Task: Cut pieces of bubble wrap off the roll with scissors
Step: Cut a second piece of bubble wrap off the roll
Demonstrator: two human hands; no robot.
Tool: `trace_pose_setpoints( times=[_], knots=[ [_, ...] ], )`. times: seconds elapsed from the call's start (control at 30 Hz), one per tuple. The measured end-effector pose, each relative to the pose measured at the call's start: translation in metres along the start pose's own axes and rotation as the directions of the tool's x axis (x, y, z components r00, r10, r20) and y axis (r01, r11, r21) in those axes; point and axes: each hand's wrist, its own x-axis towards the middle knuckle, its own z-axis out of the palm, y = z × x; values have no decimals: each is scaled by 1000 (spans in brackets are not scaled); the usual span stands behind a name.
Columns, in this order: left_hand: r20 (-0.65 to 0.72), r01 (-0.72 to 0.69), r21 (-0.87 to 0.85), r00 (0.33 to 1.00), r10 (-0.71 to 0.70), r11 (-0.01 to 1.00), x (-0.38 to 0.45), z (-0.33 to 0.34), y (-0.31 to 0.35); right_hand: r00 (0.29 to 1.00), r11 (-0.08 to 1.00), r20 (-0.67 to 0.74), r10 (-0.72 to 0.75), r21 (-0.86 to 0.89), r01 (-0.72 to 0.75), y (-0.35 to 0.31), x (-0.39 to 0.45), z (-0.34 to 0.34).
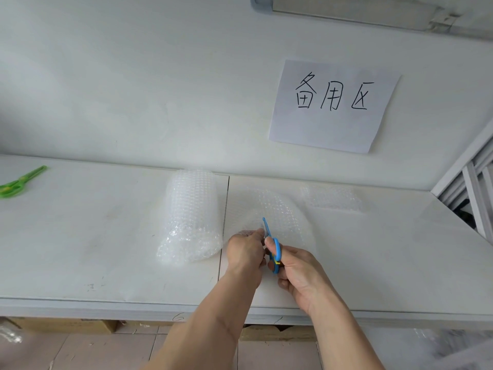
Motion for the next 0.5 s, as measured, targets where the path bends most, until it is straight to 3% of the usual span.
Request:
trace_pose_setpoints(
  times=[0.5],
  knots=[
    [-16,32,-26,999,-33,999,-7,1,6,1000,1000,-16,-2,-1,2,2,2,0]
  ],
)
